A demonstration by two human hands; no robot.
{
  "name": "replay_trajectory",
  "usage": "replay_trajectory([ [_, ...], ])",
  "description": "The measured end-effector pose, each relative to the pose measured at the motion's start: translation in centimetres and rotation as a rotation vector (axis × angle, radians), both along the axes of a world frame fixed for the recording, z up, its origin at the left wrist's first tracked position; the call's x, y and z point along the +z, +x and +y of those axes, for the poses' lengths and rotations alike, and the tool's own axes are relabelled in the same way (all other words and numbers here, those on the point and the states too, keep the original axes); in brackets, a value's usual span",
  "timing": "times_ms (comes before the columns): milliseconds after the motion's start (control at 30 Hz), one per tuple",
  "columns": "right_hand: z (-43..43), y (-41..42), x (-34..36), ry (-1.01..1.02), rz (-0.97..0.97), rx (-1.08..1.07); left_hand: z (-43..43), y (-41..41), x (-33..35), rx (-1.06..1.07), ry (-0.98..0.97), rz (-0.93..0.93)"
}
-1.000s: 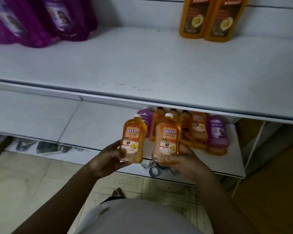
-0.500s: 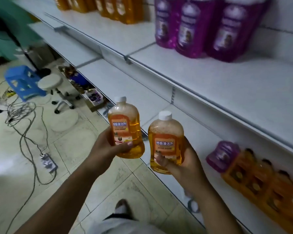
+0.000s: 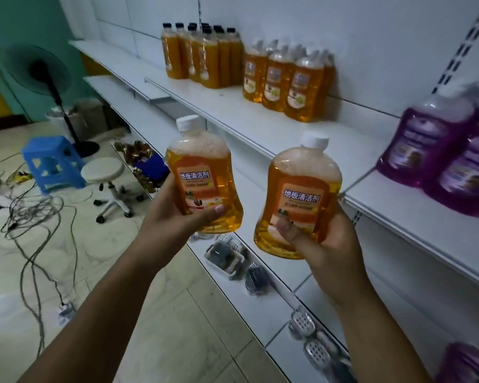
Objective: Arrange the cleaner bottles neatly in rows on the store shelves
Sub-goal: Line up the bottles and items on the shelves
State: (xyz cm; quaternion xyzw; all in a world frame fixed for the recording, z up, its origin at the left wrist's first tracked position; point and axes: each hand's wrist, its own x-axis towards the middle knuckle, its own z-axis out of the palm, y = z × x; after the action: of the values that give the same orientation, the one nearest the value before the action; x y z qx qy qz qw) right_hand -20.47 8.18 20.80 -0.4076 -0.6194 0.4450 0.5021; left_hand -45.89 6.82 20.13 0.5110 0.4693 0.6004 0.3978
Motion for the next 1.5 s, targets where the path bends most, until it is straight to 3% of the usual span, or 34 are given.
replay_trajectory([
  [567,22.8,-13.0,5.5,0.087,0.176,-0.096,24.8,-11.5,6.7,0.035,0.187,0.251],
  [733,27.5,-14.7,6.5,0.127,0.103,-0.209,32.0,-13.4,7.5,-0.035,0.236,0.327],
  [1133,36.4,-17.5,6.6,0.098,-0.121,-0.681,50.4,-14.2,7.5,-0.441,0.292,0.441],
  [1333,38.2,-18.4,5.1,0.025,-0.245,-0.777,51.9,-13.5,5.4,-0.558,0.173,0.300],
  [1500,38.4,-19.5,4.9,-0.005,-0.317,-0.881,53.0,-13.4,5.0,-0.542,0.215,0.429],
])
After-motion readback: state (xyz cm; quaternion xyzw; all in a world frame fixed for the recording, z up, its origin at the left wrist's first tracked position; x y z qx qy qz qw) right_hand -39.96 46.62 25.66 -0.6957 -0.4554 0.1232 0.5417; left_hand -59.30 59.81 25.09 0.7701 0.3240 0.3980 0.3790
